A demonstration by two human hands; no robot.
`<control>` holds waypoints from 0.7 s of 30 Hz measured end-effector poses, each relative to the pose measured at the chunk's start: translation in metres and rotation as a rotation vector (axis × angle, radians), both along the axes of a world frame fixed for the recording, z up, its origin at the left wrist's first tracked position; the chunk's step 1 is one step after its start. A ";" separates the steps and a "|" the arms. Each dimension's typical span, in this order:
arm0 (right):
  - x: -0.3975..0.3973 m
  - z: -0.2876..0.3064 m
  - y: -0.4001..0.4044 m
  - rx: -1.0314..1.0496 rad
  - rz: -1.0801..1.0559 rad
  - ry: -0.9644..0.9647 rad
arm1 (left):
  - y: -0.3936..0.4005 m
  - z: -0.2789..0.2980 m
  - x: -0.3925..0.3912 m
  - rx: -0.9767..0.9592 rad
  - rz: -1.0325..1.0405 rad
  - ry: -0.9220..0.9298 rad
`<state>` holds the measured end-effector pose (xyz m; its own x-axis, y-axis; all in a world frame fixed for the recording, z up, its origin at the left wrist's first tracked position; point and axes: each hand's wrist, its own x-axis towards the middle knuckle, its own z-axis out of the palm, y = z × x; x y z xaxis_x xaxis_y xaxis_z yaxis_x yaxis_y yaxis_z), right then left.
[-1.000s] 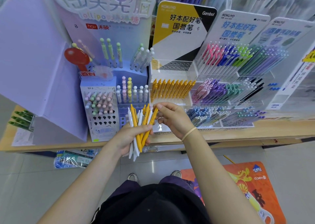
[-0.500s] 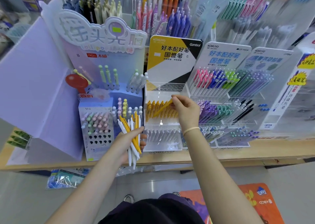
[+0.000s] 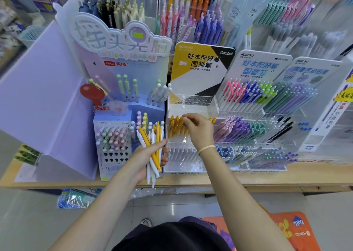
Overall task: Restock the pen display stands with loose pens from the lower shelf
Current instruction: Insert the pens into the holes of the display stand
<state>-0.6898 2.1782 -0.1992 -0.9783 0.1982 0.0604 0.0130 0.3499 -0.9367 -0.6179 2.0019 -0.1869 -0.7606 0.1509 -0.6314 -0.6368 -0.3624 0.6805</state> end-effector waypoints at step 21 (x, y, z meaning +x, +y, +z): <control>0.034 0.026 -0.018 -0.247 0.260 -0.257 | -0.002 -0.003 0.001 0.043 -0.174 0.145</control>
<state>-0.6556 2.1601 -0.1731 -0.9745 -0.0792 -0.2099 0.1978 0.1381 -0.9705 -0.6165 1.9999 -0.1900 -0.8030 0.3117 -0.5080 -0.5892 -0.2861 0.7557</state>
